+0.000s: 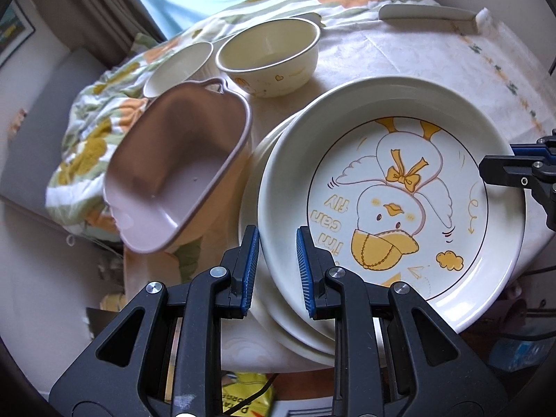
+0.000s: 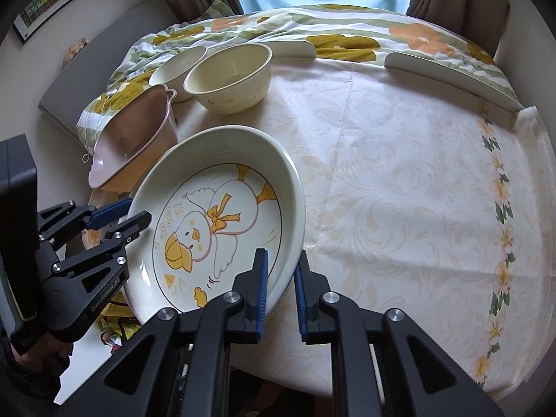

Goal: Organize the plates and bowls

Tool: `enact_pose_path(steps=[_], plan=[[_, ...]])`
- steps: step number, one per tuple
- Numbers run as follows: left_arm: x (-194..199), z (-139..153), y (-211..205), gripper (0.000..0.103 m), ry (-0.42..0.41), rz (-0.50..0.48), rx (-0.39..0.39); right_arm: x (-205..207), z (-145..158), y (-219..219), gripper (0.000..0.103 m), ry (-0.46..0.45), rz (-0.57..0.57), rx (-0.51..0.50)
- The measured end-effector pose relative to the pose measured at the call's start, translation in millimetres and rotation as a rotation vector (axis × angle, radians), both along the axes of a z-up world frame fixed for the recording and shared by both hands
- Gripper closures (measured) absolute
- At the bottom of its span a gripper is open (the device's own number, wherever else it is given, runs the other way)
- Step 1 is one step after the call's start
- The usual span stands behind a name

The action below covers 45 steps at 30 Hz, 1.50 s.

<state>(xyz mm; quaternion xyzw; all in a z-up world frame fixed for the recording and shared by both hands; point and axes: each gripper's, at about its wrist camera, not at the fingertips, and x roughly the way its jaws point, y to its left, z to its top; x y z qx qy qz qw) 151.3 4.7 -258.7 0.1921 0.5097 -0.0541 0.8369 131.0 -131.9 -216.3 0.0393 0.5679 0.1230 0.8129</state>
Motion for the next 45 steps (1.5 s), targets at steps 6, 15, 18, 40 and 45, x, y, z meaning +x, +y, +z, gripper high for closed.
enact_pose_path(steps=[6, 15, 18, 40, 45], plan=[[0, 1, 3, 0.083, -0.001, 0.008, 0.017, 1, -5, 9, 0.090, -0.005, 0.007, -0.040], [-3, -1, 0, 0.083, -0.007, 0.005, 0.041, 0, -7, 16, 0.090, -0.024, -0.001, -0.108], [-4, 0, 0, 0.083, -0.015, 0.003, 0.051, 0, -7, 17, 0.090, -0.027, -0.006, -0.124], [-3, -3, -11, 0.019, 0.005, 0.030, 0.063, -1, -2, -7, 0.074, -0.009, -0.049, 0.013], [-6, 23, -4, 0.019, -0.015, 0.081, 0.025, -1, 16, -22, 0.052, -0.043, -0.048, 0.058]])
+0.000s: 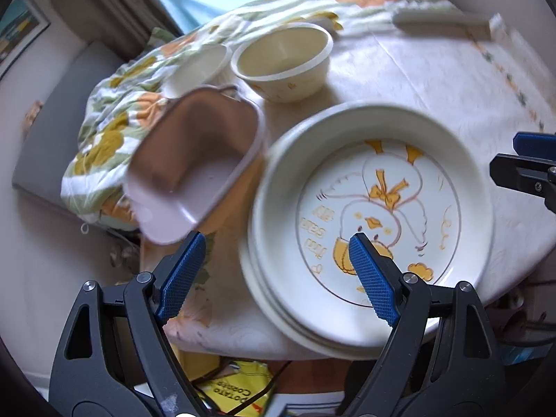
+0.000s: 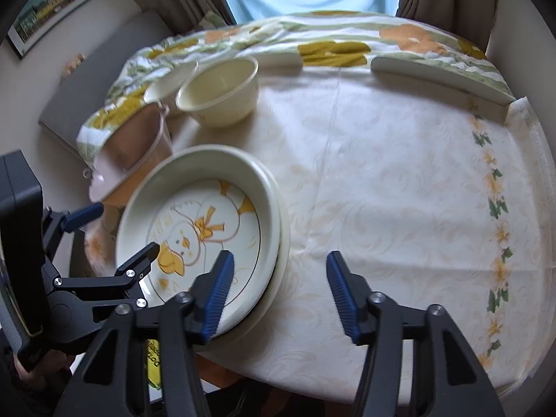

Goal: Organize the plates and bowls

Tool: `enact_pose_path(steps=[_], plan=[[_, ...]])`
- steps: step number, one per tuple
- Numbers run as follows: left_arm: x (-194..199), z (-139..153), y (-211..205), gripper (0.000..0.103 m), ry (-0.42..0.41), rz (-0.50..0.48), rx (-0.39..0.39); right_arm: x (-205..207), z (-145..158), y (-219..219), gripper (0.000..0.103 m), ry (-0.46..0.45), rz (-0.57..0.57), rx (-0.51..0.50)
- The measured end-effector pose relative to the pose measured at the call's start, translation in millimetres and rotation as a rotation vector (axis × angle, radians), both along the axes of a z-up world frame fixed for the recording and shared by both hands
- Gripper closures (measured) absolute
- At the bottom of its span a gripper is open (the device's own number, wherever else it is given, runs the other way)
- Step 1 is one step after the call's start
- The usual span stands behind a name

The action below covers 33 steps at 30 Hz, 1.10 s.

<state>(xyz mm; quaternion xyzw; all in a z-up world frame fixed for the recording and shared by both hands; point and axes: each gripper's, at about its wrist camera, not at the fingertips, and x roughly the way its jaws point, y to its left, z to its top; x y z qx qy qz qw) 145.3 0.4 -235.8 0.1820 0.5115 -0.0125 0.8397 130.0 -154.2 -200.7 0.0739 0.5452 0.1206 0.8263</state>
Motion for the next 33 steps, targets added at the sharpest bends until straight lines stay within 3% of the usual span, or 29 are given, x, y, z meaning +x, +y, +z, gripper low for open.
enact_pose_path(steps=[3, 5, 6, 7, 9, 12, 17, 27, 29, 31, 33], plan=[[-5, 32, 17, 0.019, -0.045, 0.075, -0.071, 4, 20, -5, 0.052, -0.035, 0.039, 0.025], [-10, 58, 37, 0.018, -0.085, 0.149, -0.159, 10, 36, -2, 0.051, -0.060, 0.096, 0.055], [-12, 67, 45, 0.011, -0.103, 0.180, -0.191, 13, 42, 0, 0.044, -0.068, 0.124, 0.072], [-14, 77, 56, 0.005, -0.128, 0.225, -0.231, 19, 51, 6, 0.025, -0.082, 0.167, 0.092], [-18, 89, 77, 0.000, -0.173, 0.304, -0.292, 27, 60, 16, 0.000, -0.119, 0.226, 0.115], [-14, 89, 109, 0.000, -0.173, 0.408, -0.369, 44, 70, 39, 0.000, -0.161, 0.316, 0.138], [-4, 65, 153, 0.000, -0.126, 0.541, -0.483, 79, 56, 80, 0.000, -0.047, 0.389, 0.150], [37, -3, 183, 0.004, 0.010, 0.600, -0.554, 141, -10, 141, 0.000, 0.154, 0.394, 0.163], [46, -11, 185, 0.008, 0.030, 0.597, -0.561, 150, -20, 150, 0.006, 0.181, 0.403, 0.158], [56, -20, 184, 0.018, 0.053, 0.588, -0.557, 159, -32, 159, 0.026, 0.223, 0.411, 0.161], [65, -29, 185, 0.038, 0.079, 0.579, -0.566, 164, -39, 165, 0.037, 0.245, 0.417, 0.152]])
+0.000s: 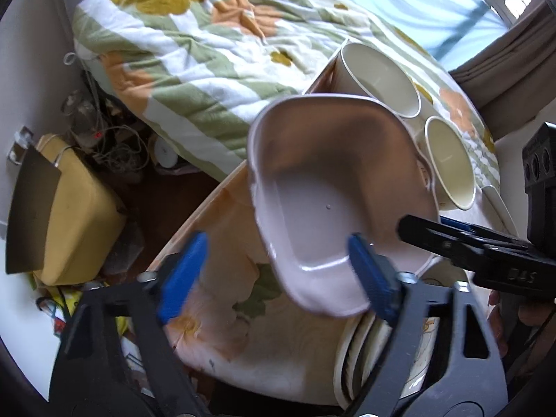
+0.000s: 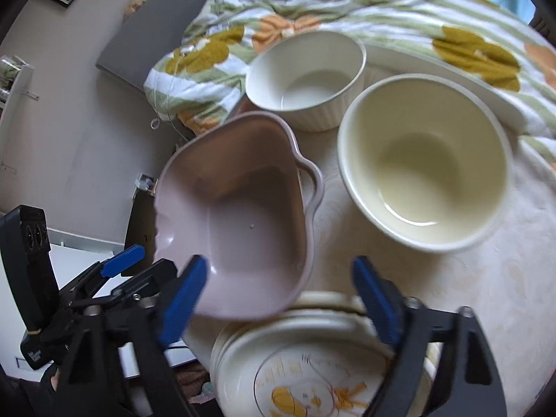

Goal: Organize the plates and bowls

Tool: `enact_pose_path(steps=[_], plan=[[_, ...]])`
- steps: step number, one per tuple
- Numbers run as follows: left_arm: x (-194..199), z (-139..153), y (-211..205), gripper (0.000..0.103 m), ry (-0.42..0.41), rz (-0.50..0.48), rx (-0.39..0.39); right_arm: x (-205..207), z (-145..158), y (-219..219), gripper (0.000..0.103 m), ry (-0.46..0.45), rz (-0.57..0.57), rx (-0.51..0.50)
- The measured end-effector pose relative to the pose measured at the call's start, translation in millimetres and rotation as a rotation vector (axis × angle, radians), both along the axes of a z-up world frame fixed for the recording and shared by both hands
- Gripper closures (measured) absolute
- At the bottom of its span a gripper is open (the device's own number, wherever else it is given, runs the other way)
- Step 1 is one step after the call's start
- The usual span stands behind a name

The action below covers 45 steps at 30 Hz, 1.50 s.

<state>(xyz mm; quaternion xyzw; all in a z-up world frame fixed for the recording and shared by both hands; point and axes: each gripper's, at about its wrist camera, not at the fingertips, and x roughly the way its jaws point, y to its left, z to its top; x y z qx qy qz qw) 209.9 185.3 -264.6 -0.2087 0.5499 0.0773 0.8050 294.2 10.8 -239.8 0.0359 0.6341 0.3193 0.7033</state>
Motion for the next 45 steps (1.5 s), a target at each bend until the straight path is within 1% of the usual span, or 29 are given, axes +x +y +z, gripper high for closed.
enact_pose_path(steps=[1, 3, 4, 5, 6, 7, 9, 10, 11, 18, 22, 27, 31, 33, 37, 39, 41, 45], plan=[[5, -6, 1, 0.042, 0.014, -0.007, -0.005, 2, -3, 3, 0.041, 0.004, 0.003, -0.004], [11, -13, 3, 0.061, 0.034, -0.014, -0.018, 5, -7, 7, 0.047, 0.005, 0.002, -0.009], [14, -16, 4, 0.067, 0.038, -0.017, -0.028, 6, -9, 8, 0.051, -0.001, 0.000, -0.015], [16, -20, 6, 0.080, 0.043, -0.024, -0.043, 8, -9, 10, 0.053, -0.012, 0.000, -0.029], [19, -23, 7, 0.086, 0.052, -0.032, -0.047, 10, -9, 11, 0.062, -0.024, 0.002, -0.045], [21, -26, 6, 0.086, 0.057, -0.041, -0.043, 12, -9, 13, 0.074, -0.038, 0.006, -0.063], [23, -28, 8, 0.090, 0.060, -0.053, -0.045, 15, -11, 12, 0.082, -0.042, 0.005, -0.066], [25, -29, 8, 0.091, 0.059, -0.059, -0.050, 15, -11, 12, 0.088, -0.041, 0.006, -0.067], [26, -29, 7, 0.091, 0.058, -0.065, -0.050, 15, -12, 12, 0.089, -0.045, 0.008, -0.070], [27, -21, 6, 0.092, 0.052, -0.108, -0.010, 11, -7, 10, 0.089, -0.063, -0.002, -0.065], [24, -9, 4, 0.092, 0.029, -0.131, 0.035, 5, -2, 11, 0.089, -0.076, -0.018, -0.046], [15, 17, -4, 0.092, -0.014, -0.143, 0.094, -10, 18, 6, 0.089, -0.135, -0.019, -0.007], [2, 51, -20, 0.092, -0.066, -0.157, 0.132, -22, 42, -5, 0.089, -0.188, -0.026, 0.033], [-3, 65, -33, 0.092, -0.088, -0.171, 0.151, -31, 58, -16, 0.089, -0.223, -0.038, 0.046], [-14, 94, -75, 0.092, -0.136, -0.218, 0.166, -55, 85, -55, 0.089, -0.274, -0.088, 0.054], [-21, 105, -105, 0.092, -0.157, -0.261, 0.169, -66, 93, -78, 0.089, -0.286, -0.119, 0.053], [-26, 113, -135, 0.092, -0.172, -0.301, 0.168, -82, 100, -111, 0.089, -0.293, -0.168, 0.051], [-38, 121, -204, 0.092, -0.195, -0.404, 0.150, -112, 109, -175, 0.089, -0.308, -0.270, 0.033]])
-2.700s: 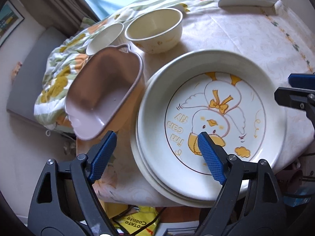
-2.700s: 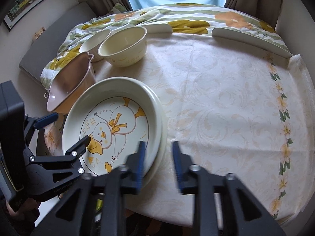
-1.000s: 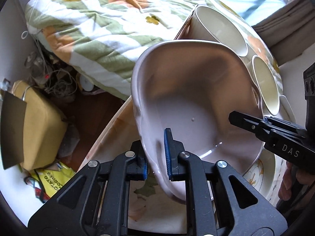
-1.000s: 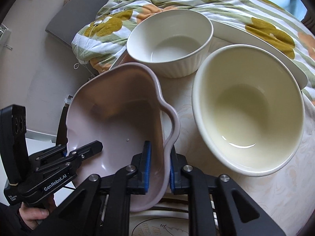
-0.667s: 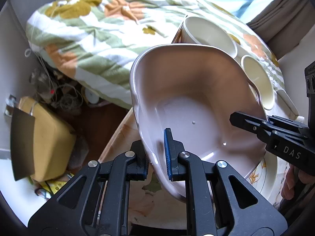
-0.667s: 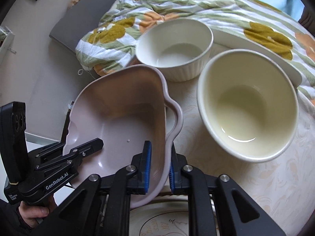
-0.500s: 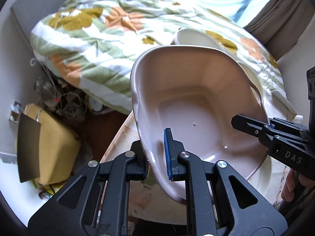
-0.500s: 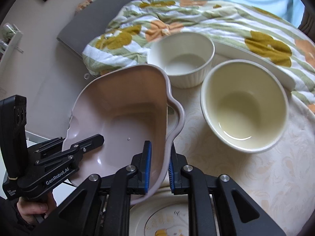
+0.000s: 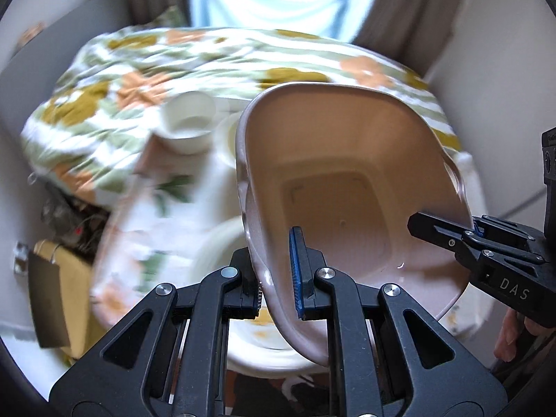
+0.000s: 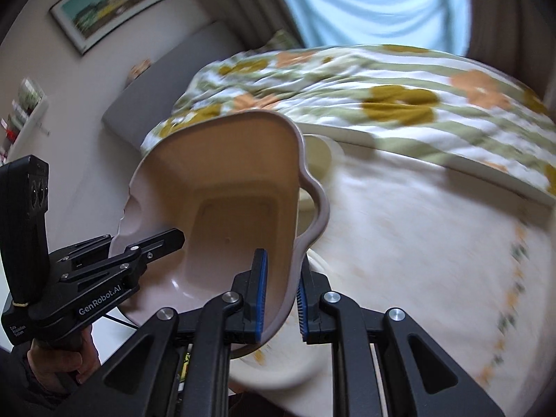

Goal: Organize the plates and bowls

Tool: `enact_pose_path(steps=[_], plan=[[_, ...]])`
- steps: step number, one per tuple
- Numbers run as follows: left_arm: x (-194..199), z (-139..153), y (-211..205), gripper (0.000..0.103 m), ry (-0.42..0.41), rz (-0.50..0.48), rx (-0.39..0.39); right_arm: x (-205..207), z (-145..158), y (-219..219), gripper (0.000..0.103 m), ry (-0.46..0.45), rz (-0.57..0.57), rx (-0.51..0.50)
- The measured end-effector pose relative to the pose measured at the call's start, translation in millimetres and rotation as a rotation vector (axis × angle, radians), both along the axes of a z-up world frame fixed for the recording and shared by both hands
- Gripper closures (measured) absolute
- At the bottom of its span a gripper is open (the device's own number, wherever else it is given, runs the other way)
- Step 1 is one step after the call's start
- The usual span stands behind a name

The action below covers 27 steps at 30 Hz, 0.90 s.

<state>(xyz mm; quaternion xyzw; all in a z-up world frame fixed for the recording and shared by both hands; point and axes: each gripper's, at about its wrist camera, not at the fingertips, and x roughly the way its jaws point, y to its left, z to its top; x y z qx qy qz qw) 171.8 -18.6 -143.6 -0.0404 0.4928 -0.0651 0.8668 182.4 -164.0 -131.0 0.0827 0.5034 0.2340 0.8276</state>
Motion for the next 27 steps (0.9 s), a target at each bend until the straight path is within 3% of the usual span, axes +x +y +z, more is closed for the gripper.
enact_pose_path(steps=[7, 13, 27], plan=[[-21, -12, -120, 0.092, 0.017, -0.176, -0.029, -57, 2, -117, 0.089, 0.016, -0.195, -0.047], [-19, -43, -188, 0.092, 0.066, -0.278, -0.042, -77, -16, -177, 0.089, 0.052, -0.302, -0.086], [5, -126, -228, 0.092, 0.152, -0.367, -0.019, -70, -93, -227, 0.089, 0.118, -0.391, -0.086]])
